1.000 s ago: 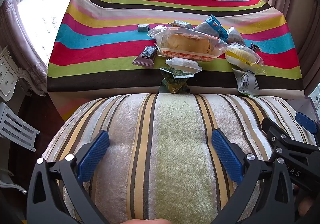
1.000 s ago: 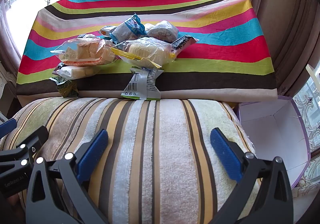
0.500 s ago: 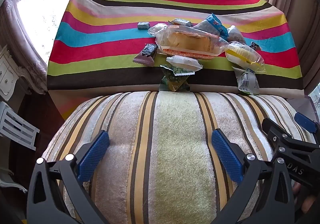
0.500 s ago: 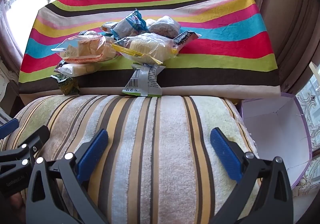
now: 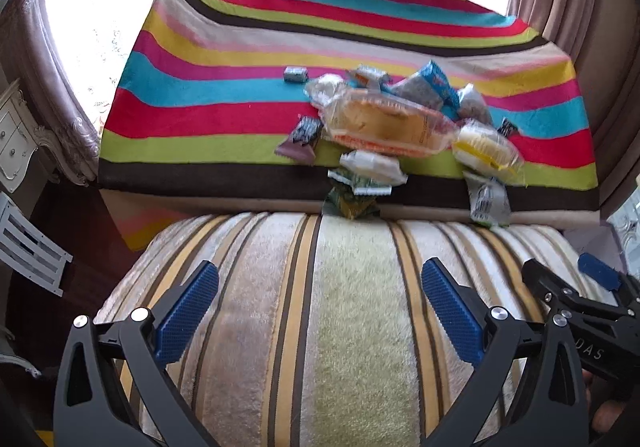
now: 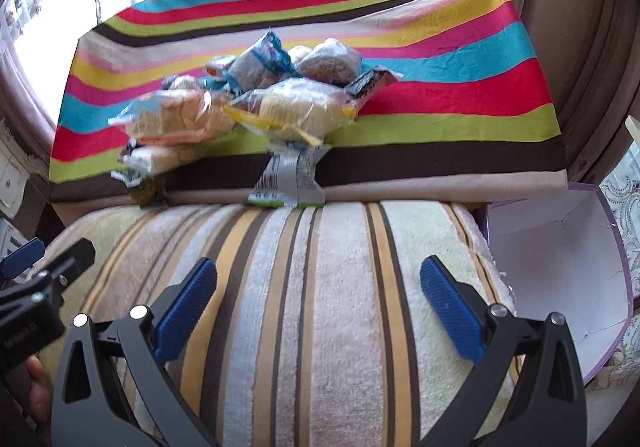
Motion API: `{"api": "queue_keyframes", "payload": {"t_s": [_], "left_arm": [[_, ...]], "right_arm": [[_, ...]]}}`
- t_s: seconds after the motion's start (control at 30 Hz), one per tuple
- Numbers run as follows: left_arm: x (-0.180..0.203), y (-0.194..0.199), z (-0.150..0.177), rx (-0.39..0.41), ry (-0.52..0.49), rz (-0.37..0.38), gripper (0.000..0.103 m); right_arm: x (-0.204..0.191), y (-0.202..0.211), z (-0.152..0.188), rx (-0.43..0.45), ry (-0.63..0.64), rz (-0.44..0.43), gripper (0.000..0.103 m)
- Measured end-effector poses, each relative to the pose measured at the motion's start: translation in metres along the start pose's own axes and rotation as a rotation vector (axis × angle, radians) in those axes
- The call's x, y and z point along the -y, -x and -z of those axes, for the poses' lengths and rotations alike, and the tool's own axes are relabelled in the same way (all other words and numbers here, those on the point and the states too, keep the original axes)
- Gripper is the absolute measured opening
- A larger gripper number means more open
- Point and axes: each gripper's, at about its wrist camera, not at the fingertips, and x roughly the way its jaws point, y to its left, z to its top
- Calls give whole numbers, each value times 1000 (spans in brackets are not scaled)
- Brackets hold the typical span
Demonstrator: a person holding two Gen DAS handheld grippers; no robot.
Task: Organize snacks
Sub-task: 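Move the right tool toward the clear-bagged round bun on the table, then grasp the round bun bag with the right tool while the left tool grasps the bread bag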
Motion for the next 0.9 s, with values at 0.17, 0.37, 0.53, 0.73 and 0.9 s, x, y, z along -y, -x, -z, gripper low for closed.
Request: {"api": "queue_keyframes", "payload": {"t_s": [0.17,0.37,0.53,0.73,0.9], "left_arm": [[2,-8,-28,54,9,80,96],[-2,-31,-47,11,61,139,93],[-5,-42,-49,-14,86,150,93],[-6,-47,-57,0,94,173,93],[-10,-53,-62,-6,135,234,93]], "right_arm": [[8,-8,-23,19,-58,-36,102],[22,-27,-61,13,-132,-91,102],[22,-50,-97,19,-169,-86,102],[9,-87,-121,-30,-171,-66,102],[0,-108,-129,-74,-146,-56,102]]}}
